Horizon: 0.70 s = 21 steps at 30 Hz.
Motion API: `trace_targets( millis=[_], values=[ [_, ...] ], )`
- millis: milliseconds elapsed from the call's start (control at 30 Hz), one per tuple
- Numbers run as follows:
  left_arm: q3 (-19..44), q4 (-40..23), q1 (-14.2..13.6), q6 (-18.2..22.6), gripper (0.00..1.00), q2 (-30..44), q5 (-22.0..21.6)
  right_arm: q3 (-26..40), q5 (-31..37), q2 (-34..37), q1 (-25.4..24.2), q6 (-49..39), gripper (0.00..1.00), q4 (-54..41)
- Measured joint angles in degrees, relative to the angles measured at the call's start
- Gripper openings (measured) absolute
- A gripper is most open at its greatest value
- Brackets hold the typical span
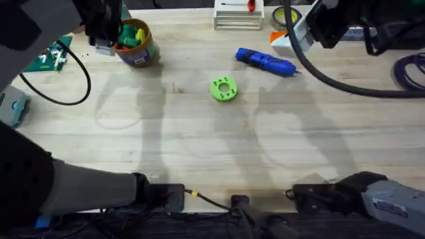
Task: Pick up the gripper from the table and insert it into the empty holder that is missing its gripper. Then pick up a screw, insert it into the mounting hole, and use the screwdriver to tighten it. Finally, clean up the table by picking up the vegetable and placing it into the bucket.
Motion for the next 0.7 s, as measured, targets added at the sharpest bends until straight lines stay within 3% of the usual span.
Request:
trace_targets(
  millis=[200, 333, 433, 700],
  values=[
    [0.00, -0.13, 0.00, 0.55, 0.992, -0.71, 1.55, 0.00, 0.00, 0.00, 0.00, 0.00, 0.992, -0.02],
    [0.00, -0.15, 0.00, 4.97, 0.992, -3.65, 2.81, 0.00, 0.00, -0.01, 0.00, 0.00, 0.991, -0.05],
    [0.00, -0.20, 0.00, 12.12, 0.993, -7.51, 5.62, 0.00, 0.00, -0.02, 0.00, 0.00, 0.991, -0.34],
    [0.02, -8.55, 0.00, 38.73, 0.993, -19.71, 20.23, 0.00, 0.00, -4.80, 0.00, 0.00, 0.991, -0.54]
  ],
)
